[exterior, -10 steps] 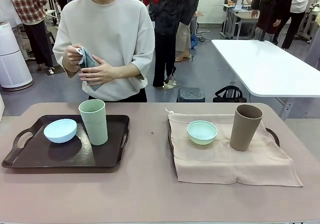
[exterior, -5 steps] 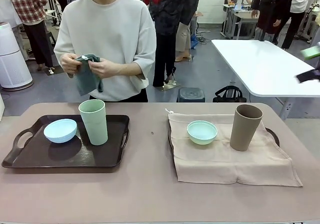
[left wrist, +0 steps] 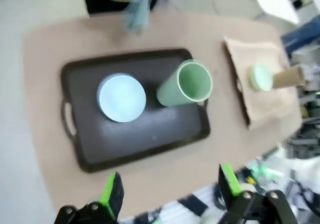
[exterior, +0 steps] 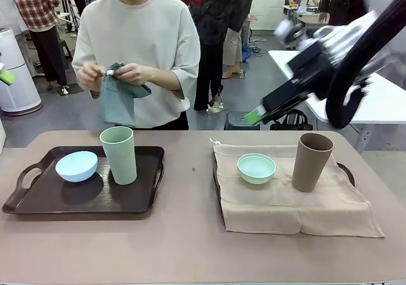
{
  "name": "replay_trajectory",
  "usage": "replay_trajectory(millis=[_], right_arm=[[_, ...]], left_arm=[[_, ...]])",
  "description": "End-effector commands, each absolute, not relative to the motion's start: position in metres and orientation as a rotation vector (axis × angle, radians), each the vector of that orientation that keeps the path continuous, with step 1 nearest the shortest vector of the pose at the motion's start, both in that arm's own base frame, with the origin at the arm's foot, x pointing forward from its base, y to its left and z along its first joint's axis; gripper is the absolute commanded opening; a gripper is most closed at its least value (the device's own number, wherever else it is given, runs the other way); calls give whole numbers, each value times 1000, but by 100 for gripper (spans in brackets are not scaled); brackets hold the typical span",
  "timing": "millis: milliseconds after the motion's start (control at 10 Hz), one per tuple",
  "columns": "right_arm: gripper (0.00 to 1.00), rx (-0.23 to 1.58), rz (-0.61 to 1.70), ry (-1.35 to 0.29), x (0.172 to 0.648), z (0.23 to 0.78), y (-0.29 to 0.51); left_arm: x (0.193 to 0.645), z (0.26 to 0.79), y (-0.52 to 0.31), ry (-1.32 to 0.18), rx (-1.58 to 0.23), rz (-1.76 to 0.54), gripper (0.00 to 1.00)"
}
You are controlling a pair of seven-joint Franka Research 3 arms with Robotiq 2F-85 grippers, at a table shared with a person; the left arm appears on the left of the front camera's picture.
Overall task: Set up a tray with a mat and arrange the tableware.
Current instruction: Pick up the Picnic Bowl and Reusable plastic cup from the Handle tray in front of the human's position and hold them in the air.
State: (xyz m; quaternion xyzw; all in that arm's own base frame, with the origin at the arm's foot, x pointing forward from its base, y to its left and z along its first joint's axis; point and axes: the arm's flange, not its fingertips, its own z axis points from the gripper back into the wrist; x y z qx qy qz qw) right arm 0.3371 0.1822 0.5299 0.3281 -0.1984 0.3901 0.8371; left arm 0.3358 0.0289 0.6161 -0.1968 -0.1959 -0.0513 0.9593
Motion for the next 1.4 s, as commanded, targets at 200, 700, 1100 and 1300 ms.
replay_trajectory(millis=[200, 700, 1100, 1300], right_arm=[[100, 606, 982, -682, 359, 443, 246], [100, 592, 950, -651, 356, 443, 244], [100, 623, 959, -652, 358, 445, 246], [100, 570, 1215, -804, 355, 436, 272]], left_arm=[[323, 594, -14, -406, -165, -85, 100], [328, 590, -14, -381, -168, -95, 100], [329, 589, -10, -376, -190, -100, 100], [347, 561, -39, -356, -46, -210, 100]])
